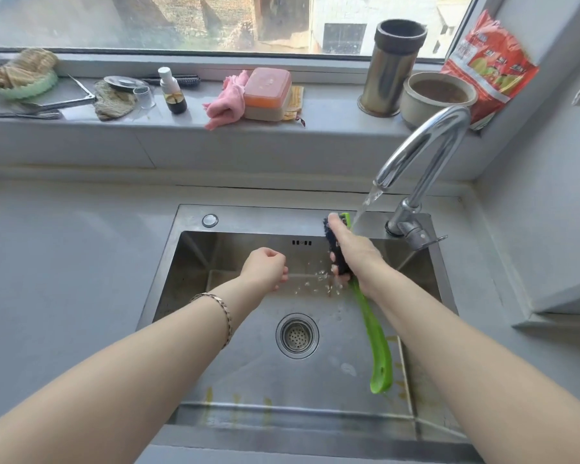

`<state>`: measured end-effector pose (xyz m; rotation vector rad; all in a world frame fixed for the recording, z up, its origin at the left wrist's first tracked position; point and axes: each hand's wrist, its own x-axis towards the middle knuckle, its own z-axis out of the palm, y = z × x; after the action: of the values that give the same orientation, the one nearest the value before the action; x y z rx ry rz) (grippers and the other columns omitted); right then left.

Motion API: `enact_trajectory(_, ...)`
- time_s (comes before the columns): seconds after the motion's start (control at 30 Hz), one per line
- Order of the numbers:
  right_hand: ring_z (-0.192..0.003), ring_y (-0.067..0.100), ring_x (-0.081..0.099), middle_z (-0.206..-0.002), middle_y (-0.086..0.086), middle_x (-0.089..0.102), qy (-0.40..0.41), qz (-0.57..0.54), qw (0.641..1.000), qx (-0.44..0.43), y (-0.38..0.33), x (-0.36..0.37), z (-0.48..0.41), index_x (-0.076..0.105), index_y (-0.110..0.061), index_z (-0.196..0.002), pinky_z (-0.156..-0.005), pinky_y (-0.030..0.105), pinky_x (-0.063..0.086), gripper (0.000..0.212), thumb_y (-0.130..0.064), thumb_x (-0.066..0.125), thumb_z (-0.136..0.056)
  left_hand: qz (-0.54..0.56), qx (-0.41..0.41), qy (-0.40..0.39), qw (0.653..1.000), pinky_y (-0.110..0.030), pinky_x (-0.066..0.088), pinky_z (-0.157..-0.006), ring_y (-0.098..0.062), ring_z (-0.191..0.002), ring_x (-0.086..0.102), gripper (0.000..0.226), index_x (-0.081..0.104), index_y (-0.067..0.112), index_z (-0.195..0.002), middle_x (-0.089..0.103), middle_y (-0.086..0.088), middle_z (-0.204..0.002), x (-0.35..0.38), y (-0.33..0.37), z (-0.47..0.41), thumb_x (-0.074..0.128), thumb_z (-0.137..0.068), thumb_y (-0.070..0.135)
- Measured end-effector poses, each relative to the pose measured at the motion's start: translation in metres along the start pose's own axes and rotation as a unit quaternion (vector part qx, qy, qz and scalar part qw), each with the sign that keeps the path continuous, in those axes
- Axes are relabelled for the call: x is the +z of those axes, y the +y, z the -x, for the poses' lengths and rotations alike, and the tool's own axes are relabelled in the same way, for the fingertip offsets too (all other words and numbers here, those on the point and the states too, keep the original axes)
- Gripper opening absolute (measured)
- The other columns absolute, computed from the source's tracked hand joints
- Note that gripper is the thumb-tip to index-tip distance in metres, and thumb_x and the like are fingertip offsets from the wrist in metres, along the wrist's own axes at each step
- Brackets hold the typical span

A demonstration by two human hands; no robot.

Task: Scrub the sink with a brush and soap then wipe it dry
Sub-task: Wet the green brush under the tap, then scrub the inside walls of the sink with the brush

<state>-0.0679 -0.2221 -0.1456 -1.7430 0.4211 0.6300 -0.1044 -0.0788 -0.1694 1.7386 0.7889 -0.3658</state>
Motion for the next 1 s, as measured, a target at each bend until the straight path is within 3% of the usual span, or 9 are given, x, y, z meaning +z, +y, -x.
enact_trajectory(0.07, -0.054, 0.019, 0.056, -0.063, 0.002, 0.056, 0.039, 0.049, 0.997, -0.047, 0.016, -0.013, -0.002, 0.053, -0.018, -0.069, -0.046, 0.023, 0.037, 0.039, -0.053, 0.056, -0.085, -0.015, 0.004, -0.011, 1.000, -0.023, 0.042, -0.056, -0.010, -0.062, 0.057, 0.016, 0.052, 0.012, -0.096, 0.058, 0.000, -0.075, 0.002, 0.000, 0.000, 0.037, -0.093, 0.011)
enact_trajectory(0.2, -0.085, 0.031, 0.064, -0.091, 0.014, 0.067, 0.265, 0.079, 0.958, -0.072, 0.050, -0.052, -0.019, 0.059, -0.018, -0.084, -0.076, 0.033, 0.048, 0.033, -0.050, 0.051, -0.084, -0.043, 0.004, -0.026, 0.999, -0.022, 0.040, -0.054, -0.011, -0.063, 0.057, 0.019, 0.052, 0.011, -0.096, 0.058, -0.001, -0.074, 0.008, -0.001, -0.001, 0.034, -0.091, 0.008)
enact_trajectory(0.3, -0.088, 0.035, 0.065, -0.094, 0.014, 0.067, 0.309, 0.020, 0.949, -0.063, 0.055, -0.072, -0.040, 0.047, -0.021, -0.080, -0.085, 0.044, 0.051, 0.031, -0.052, 0.044, -0.082, -0.049, -0.001, -0.020, 0.999, -0.022, 0.039, -0.052, -0.012, -0.064, 0.057, 0.019, 0.052, 0.011, -0.096, 0.057, -0.001, -0.073, 0.017, -0.002, -0.003, 0.033, -0.091, 0.009)
enact_trajectory(0.57, -0.093, 0.036, 0.064, -0.105, 0.016, 0.064, 0.336, -0.027, 0.940, -0.062, 0.045, -0.076, -0.074, 0.051, -0.016, -0.101, -0.086, 0.043, 0.052, 0.049, -0.055, 0.038, -0.074, -0.076, 0.015, -0.005, 0.997, -0.024, 0.042, -0.057, -0.017, -0.071, 0.057, 0.019, 0.052, 0.013, -0.092, 0.059, -0.003, -0.079, 0.017, -0.012, -0.013, 0.034, -0.090, 0.007)
enact_trajectory(0.7, -0.094, 0.035, 0.062, -0.112, 0.017, 0.060, 0.344, 0.039, 0.935, -0.082, 0.034, -0.091, -0.074, 0.048, -0.015, -0.099, -0.081, 0.036, 0.047, 0.029, -0.041, 0.042, -0.088, -0.071, 0.013, 0.012, 0.997, -0.023, 0.040, -0.055, -0.014, -0.066, 0.056, 0.019, 0.051, 0.013, -0.088, 0.058, -0.002, -0.075, 0.010, -0.020, -0.023, 0.034, -0.090, 0.005)
enact_trajectory(0.77, -0.110, 0.033, 0.056, -0.131, 0.015, 0.050, 0.326, 0.080, 0.939, -0.071, 0.031, -0.095, -0.069, 0.047, -0.009, -0.120, -0.089, 0.035, 0.043, 0.042, -0.039, 0.043, -0.091, -0.074, 0.010, 0.016, 0.997, -0.023, 0.040, -0.054, -0.014, -0.066, 0.056, 0.020, 0.051, 0.013, -0.086, 0.057, -0.001, -0.074, 0.008, -0.024, -0.027, 0.033, -0.090, 0.005)
enact_trajectory(0.87, -0.134, 0.028, 0.035, -0.152, 0.011, 0.023, 0.298, 0.130, 0.944, -0.059, 0.034, -0.087, -0.057, 0.019, -0.008, -0.149, -0.108, 0.034, 0.030, 0.062, -0.032, 0.041, -0.096, -0.077, 0.009, 0.026, 0.997, -0.026, 0.043, -0.057, -0.016, -0.067, 0.058, 0.022, 0.054, 0.009, -0.096, 0.060, -0.004, -0.077, 0.003, -0.031, -0.036, 0.034, -0.089, 0.006)
enact_trajectory(0.93, -0.130, 0.031, 0.038, -0.147, 0.018, 0.028, 0.267, 0.129, 0.955, -0.018, 0.044, -0.067, -0.049, 0.021, -0.011, -0.148, -0.105, 0.033, 0.031, 0.058, -0.027, 0.040, -0.096, -0.126, 0.028, 0.036, 0.991, -0.029, 0.046, -0.067, -0.020, -0.078, 0.061, 0.025, 0.057, 0.007, -0.103, 0.064, -0.008, -0.089, -0.007, -0.040, -0.040, 0.037, -0.088, 0.008)
enact_trajectory(1.0, -0.117, 0.035, 0.049, -0.133, 0.022, 0.046, 0.208, 0.116, 0.970, 0.047, 0.061, -0.029, -0.047, 0.041, -0.006, -0.135, -0.099, 0.037, 0.038, 0.049, -0.028, 0.040, -0.092, -0.236, 0.065, 0.070, 0.967, -0.029, 0.044, -0.079, -0.023, -0.095, 0.058, 0.028, 0.057, 0.010, -0.110, 0.061, -0.008, -0.108, -0.024, -0.057, -0.043, 0.041, -0.088, 0.012)
